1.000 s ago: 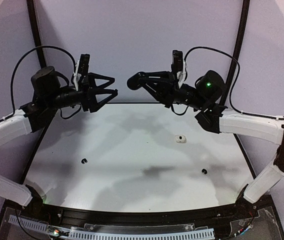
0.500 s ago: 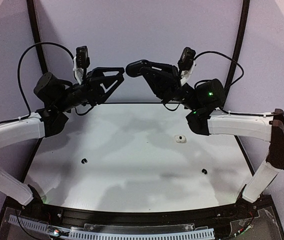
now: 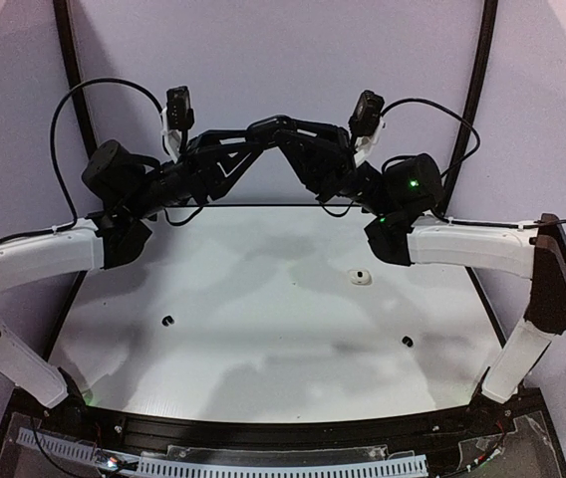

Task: Insert the wireless bluetooth earbuds into the charging case
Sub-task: Pass from the right arm to the left, then pass from the left arm to the right, then pass from the right arm to the left, then open the charging case.

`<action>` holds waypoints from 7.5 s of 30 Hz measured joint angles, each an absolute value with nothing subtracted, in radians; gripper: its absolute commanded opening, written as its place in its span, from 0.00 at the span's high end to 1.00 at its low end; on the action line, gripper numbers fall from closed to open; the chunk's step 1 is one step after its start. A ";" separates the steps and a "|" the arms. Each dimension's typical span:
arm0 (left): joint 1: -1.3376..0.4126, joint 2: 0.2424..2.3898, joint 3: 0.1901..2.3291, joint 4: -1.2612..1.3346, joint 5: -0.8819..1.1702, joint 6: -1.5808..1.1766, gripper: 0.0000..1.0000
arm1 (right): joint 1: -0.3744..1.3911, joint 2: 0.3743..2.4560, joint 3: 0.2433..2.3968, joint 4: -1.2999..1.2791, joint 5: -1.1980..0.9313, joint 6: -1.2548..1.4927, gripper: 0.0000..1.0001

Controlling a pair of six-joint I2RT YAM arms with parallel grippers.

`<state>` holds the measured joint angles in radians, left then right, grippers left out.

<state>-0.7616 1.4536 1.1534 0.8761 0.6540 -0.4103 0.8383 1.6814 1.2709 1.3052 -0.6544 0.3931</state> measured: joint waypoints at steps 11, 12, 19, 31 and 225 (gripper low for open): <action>-0.761 1.459 1.176 0.894 0.684 -0.399 0.93 | 0.843 1.681 1.280 1.290 -0.660 0.396 1.00; -0.760 1.459 1.177 0.898 0.688 -0.396 0.97 | 0.844 1.681 1.281 1.290 -0.658 0.404 1.00; -0.757 1.456 1.178 0.888 0.699 -0.374 0.99 | 0.844 1.680 1.283 1.277 -0.662 0.405 0.65; -0.742 1.380 1.265 0.329 0.688 0.069 0.99 | 0.835 1.466 1.415 0.341 -0.645 0.009 0.31; -0.723 1.374 1.333 -0.130 0.804 0.168 0.99 | 0.810 1.514 1.633 -0.294 -0.573 -0.128 0.49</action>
